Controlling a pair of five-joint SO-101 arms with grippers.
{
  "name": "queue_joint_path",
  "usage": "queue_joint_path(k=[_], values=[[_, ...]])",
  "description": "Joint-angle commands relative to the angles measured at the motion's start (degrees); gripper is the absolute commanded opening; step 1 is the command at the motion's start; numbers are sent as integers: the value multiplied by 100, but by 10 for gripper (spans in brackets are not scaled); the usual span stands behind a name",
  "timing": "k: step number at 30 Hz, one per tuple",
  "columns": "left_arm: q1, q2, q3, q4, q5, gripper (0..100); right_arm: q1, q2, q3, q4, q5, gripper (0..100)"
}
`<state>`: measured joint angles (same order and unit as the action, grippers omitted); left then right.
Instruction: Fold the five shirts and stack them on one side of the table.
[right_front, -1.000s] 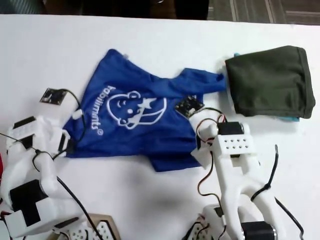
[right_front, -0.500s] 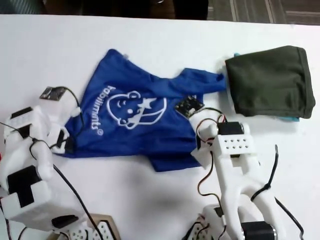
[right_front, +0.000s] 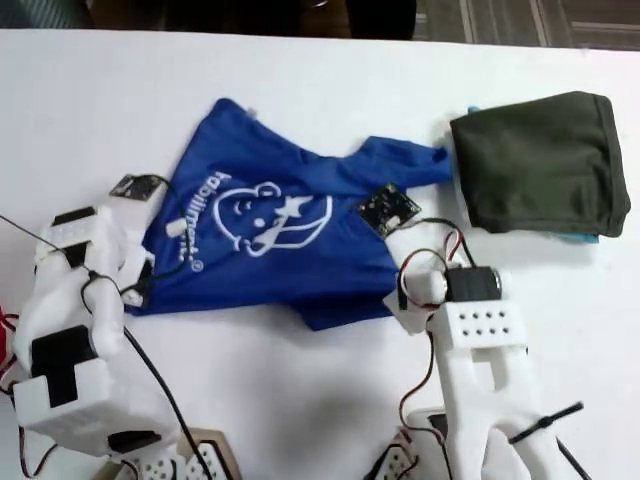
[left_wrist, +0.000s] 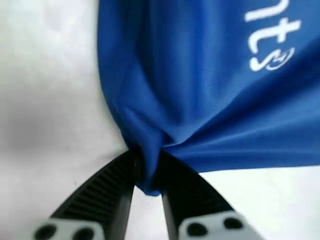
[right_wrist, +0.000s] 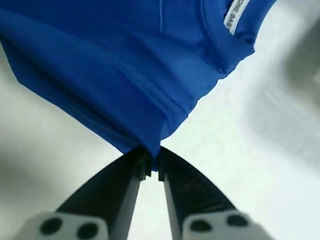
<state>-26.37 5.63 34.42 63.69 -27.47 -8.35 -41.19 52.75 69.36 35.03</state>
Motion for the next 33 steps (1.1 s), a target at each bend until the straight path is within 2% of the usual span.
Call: queue_joint_path(k=[1,9,13,16,23,31,33], values=[[176,-26,-136,176,237,26,-22,-277,97,-198,-62,18],[176,-18,-637,607,237,27,-66,-233,396,-189,-44,22],[176,9,-637,571,246,27,-479,-295,738,-48,-70,122],[185,9,-637,536,246,27,-892,-295,598,435,-44,172],[176,18,-409,193,237,27,-945,-277,-158,1024,-70,176],[176,18,-233,-88,255,27,-1578,-233,554,769,-70,179],[185,18,-242,-88,255,27,-1596,-233,563,734,-70,208]])
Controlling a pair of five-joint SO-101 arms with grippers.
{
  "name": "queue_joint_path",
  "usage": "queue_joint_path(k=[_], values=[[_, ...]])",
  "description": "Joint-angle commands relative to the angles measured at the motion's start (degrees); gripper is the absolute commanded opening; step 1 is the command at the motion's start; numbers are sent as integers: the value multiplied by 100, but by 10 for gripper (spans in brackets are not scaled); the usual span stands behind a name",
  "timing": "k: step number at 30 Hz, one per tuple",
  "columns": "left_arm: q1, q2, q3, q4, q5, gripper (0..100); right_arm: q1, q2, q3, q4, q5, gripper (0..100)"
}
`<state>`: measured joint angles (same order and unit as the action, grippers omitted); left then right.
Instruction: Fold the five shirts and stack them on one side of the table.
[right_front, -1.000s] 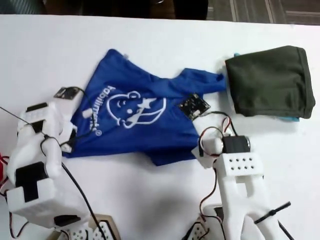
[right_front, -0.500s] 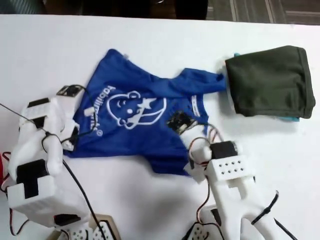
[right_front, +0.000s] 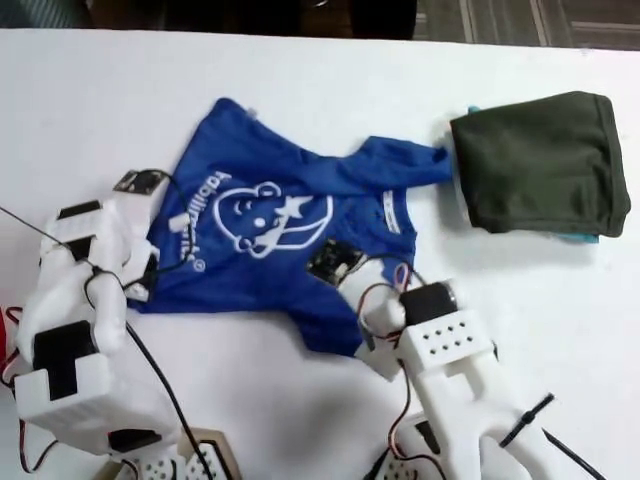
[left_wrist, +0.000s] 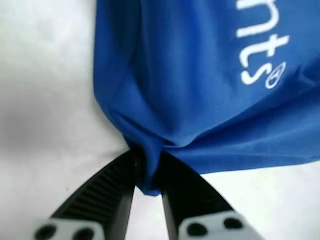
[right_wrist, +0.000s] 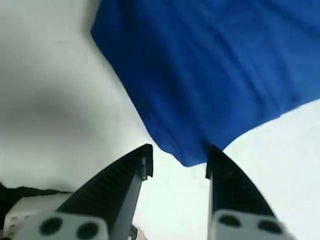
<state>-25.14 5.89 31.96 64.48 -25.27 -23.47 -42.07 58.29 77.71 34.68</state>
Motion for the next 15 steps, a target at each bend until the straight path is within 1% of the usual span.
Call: queue_joint_path(k=[1,4,15], values=[[62,-9,-4,-158,35,27,-75,-145,26,-101,-35,231],[62,-26,13,-132,35,27,-66,-136,149,-119,-35,266],[62,-44,-31,-114,62,26,-57,-136,659,-840,18,252]])
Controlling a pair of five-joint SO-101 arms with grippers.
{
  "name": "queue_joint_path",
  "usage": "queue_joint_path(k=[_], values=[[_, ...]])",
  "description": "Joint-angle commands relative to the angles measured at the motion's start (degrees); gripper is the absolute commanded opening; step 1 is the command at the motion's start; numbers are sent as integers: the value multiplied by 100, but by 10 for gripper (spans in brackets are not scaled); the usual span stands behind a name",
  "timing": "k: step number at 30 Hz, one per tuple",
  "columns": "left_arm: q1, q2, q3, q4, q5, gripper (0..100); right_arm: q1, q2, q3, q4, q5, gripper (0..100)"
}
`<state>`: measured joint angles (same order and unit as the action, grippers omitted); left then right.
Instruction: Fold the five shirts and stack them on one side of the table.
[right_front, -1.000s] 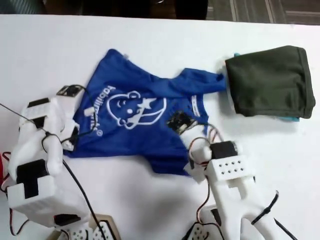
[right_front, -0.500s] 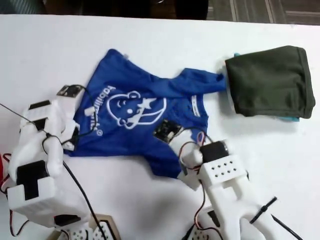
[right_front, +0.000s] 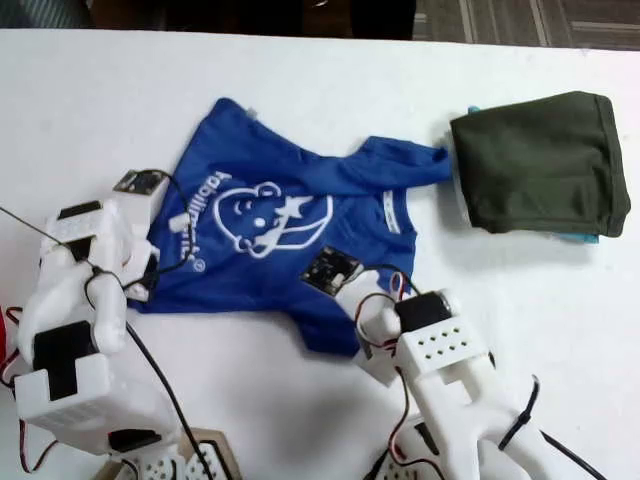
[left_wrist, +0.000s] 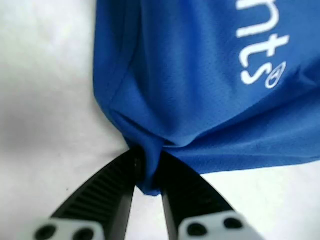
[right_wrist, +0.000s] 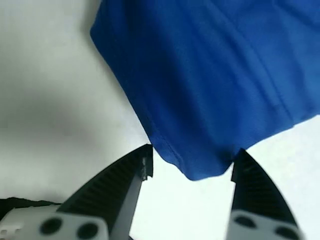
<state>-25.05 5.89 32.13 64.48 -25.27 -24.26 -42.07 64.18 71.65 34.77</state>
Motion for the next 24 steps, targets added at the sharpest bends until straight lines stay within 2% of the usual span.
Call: queue_joint_path(k=[1,13,18,24], values=[[44,-44,-48,-114,62,26,22,-136,167,-330,9,252],[18,-44,-48,-114,62,26,40,-57,668,-980,9,252],[18,-44,-48,-114,62,26,453,901,642,-1437,9,254],[18,-44,-57,-114,62,26,470,1745,264,-1402,9,249]])
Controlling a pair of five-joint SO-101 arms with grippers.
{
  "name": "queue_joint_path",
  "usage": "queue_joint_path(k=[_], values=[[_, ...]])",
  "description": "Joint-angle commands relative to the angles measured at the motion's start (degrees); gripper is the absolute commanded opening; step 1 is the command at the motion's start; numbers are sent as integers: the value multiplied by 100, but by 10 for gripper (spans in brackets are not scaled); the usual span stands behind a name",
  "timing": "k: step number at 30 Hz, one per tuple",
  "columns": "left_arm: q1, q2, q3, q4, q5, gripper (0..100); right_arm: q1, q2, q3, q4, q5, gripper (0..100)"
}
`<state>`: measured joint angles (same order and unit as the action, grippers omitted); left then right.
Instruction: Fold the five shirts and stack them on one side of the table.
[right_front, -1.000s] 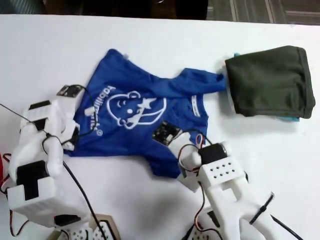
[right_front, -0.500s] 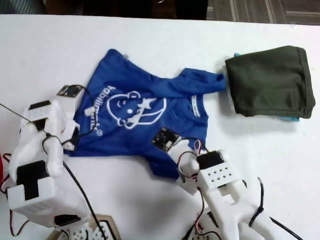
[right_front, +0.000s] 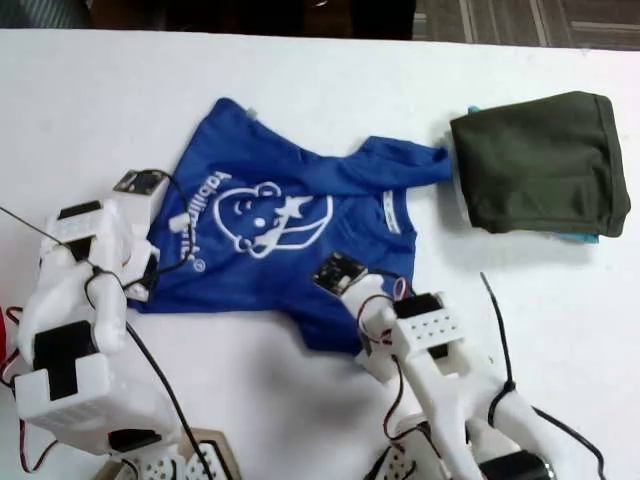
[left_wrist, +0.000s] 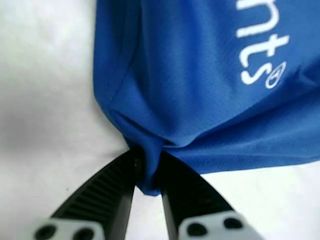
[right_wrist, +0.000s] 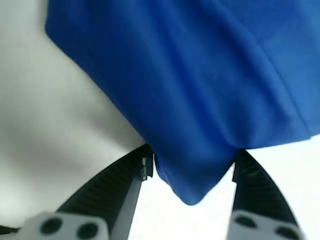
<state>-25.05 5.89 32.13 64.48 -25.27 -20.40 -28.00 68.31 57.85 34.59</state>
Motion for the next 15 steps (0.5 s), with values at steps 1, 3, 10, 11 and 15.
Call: queue_joint_path(k=[1,3,10,11,15], values=[[18,-44,-57,-123,62,26,84,365,-158,-22,26,240],[18,-44,-57,-141,62,26,84,365,-167,-22,26,179],[35,-44,-57,-132,53,26,127,-356,-176,-48,-26,30],[35,-44,-57,-123,53,26,127,-505,-176,-40,-26,19],[35,-44,-57,-123,53,26,101,-936,-176,251,-26,48]])
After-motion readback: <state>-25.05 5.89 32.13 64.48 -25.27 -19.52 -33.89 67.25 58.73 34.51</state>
